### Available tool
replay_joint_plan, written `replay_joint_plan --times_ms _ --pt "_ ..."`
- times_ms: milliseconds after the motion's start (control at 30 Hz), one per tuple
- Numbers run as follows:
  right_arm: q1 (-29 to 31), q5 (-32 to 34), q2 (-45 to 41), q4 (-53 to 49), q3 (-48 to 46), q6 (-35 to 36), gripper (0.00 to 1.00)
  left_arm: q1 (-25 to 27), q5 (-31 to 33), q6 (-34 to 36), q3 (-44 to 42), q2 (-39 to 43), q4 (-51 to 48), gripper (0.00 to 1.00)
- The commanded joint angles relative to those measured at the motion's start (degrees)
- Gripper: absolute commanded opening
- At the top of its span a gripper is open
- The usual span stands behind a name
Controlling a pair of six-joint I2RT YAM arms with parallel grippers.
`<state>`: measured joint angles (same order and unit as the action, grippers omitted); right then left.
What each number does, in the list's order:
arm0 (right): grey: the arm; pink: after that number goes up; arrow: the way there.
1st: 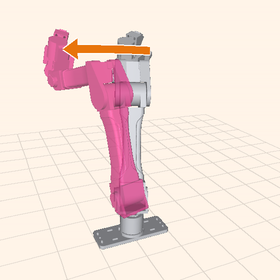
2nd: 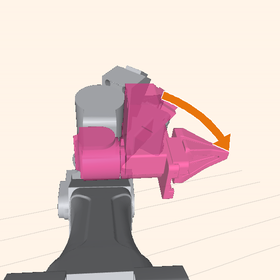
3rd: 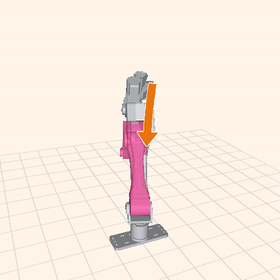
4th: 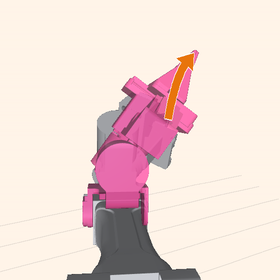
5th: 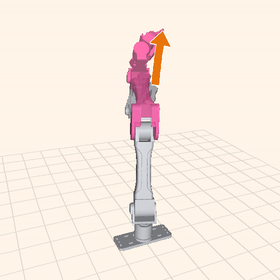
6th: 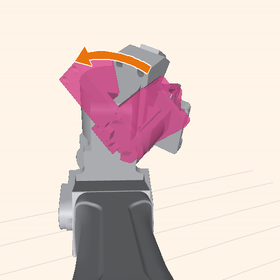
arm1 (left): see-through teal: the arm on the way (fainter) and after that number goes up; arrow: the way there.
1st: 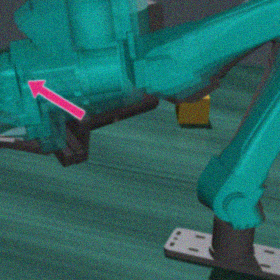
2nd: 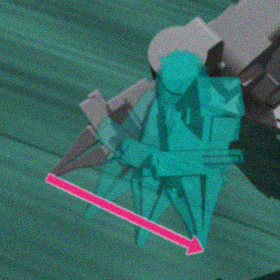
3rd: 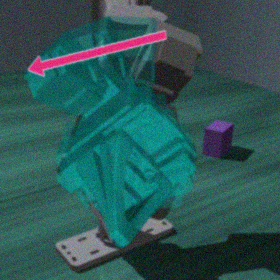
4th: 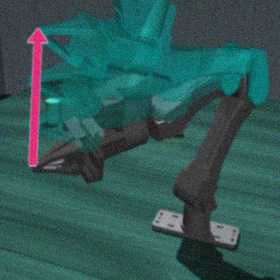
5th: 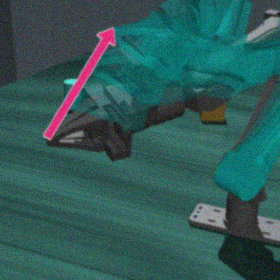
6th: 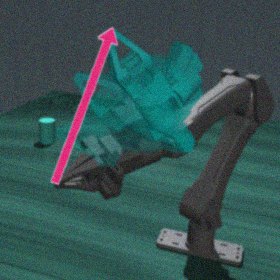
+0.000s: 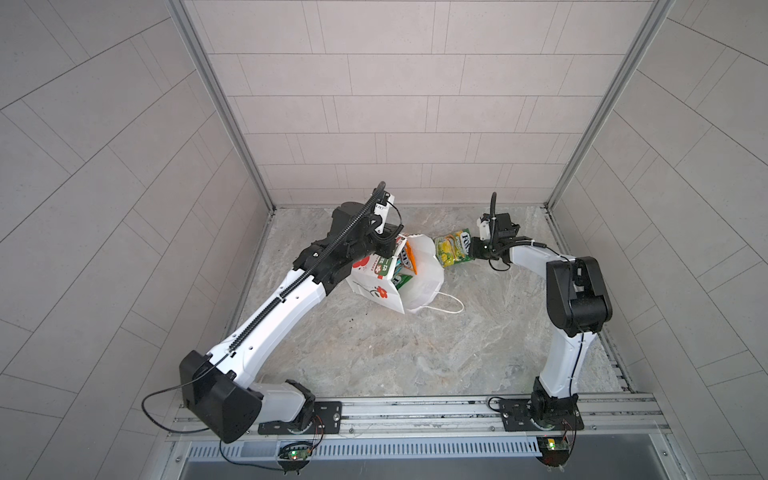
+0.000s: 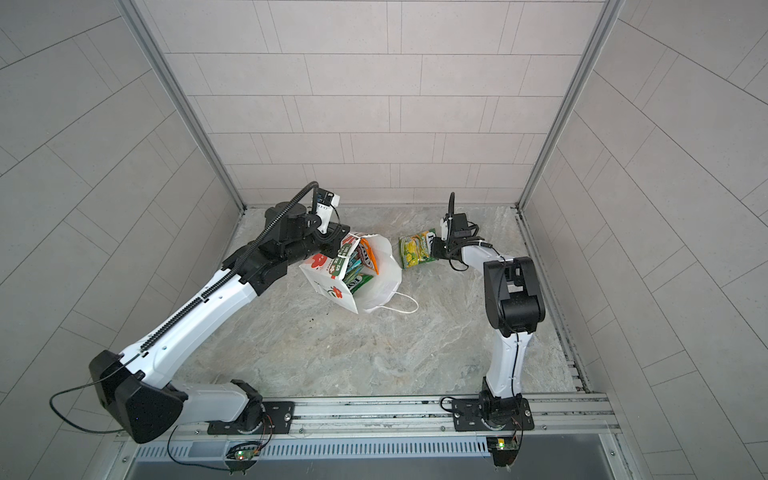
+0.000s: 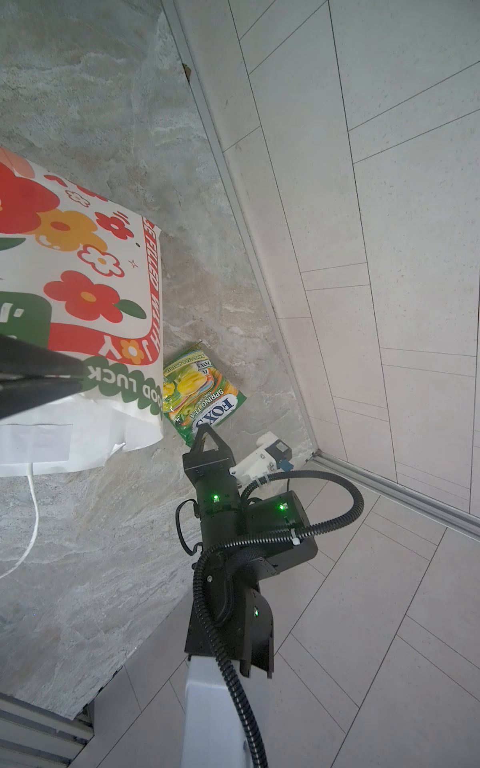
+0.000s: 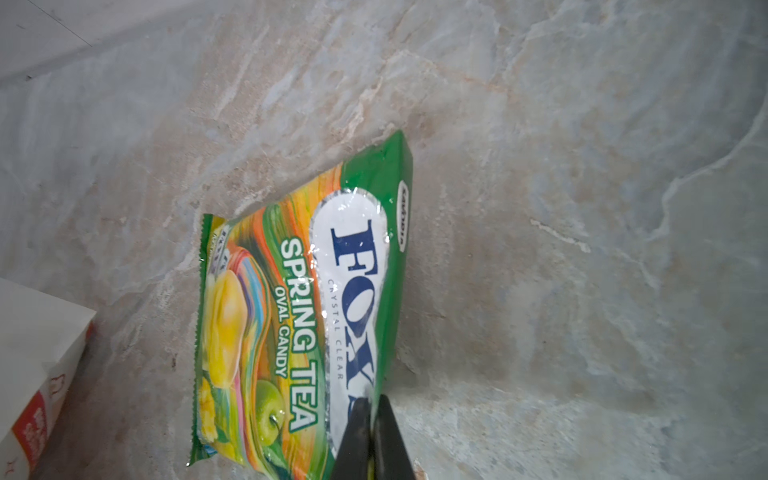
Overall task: Take the snacks out of the paper bag
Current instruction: 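Lower the green packet onto the table beside the bag with the right gripper, then open the right gripper to release the green packet, then move the right gripper back toward the bag opening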
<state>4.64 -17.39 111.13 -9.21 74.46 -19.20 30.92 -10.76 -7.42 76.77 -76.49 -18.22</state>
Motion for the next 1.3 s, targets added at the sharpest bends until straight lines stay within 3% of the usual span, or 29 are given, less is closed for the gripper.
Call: replay_joint_plan --times_ms 0,167,300,433,633,933,1267 --pt "-0.1 3.5 0.2 -2.2 1.4 0.9 0.17 0.0 -0.4 0.5 -0.2 0.9 1.3 0.00" --pt "-0.1 5.7 -0.3 -2.8 1.3 1.2 0.44 0.0 -0.3 0.5 -0.2 0.8 1.2 0.00" --pt "-0.1 7.2 -2.0 -4.2 1.0 2.9 0.52 0.0 -0.4 0.6 -0.2 0.8 1.2 0.00" --pt "-0.1 6.8 -5.2 -5.5 0.1 3.3 0.54 0.1 -0.4 0.7 -0.2 0.9 1.1 0.00" --pt "0.1 1.2 -12.8 -1.7 -6.4 2.2 0.54 0.0 -0.4 0.7 -0.2 1.0 1.1 0.00" --pt "2.0 -6.5 -29.7 5.3 -18.6 1.7 0.55 0.1 -0.5 0.8 -0.2 1.0 1.2 0.00" --pt "10.2 -10.6 -44.1 10.3 -26.5 1.6 0.56 0.0 -0.7 0.7 -0.1 1.2 1.1 0.00"
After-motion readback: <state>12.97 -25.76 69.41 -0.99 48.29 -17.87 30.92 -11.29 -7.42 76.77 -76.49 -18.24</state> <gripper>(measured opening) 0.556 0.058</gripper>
